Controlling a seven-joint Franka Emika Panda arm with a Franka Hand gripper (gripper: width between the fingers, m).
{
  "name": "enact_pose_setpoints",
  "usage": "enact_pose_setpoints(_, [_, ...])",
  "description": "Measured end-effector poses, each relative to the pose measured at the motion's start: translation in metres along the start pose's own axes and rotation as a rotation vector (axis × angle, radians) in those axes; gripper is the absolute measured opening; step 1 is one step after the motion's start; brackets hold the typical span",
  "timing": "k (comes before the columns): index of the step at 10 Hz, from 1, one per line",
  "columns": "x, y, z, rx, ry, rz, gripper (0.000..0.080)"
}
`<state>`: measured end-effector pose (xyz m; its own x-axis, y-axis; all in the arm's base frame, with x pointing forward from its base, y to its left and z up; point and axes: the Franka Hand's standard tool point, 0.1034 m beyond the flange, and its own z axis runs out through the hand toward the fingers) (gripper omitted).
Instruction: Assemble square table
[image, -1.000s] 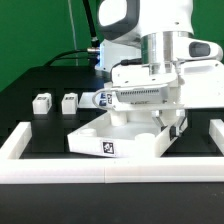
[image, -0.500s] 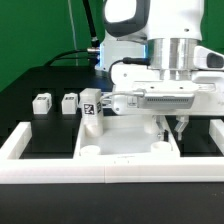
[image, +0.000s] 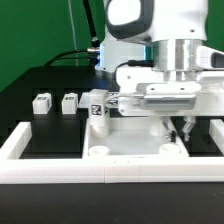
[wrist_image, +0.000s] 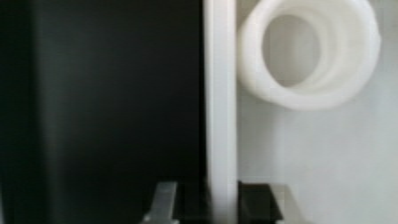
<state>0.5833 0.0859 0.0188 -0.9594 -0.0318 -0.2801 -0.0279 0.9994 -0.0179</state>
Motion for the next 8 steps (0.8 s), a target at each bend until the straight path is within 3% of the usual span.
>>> enact_pose_setpoints(2, [-0.003,0.017,0.001,0.033,0.04,-0.01,0.0064])
enact_pose_setpoints(3, [-0.004,0.024,0.001,0.036,0.062,-0.01,0.0064])
enact_pose_setpoints(4, [-0.005,0.029,0.001,0.041,0.074,-0.003,0.0064])
enact_pose_setpoints(6, [-0.005,0.032,-0.001,0.081,0.114,-0.001,0.0064])
enact_pose_setpoints(8, [-0.005,0.039,0.001,0.097,0.148,0.018,0.0064])
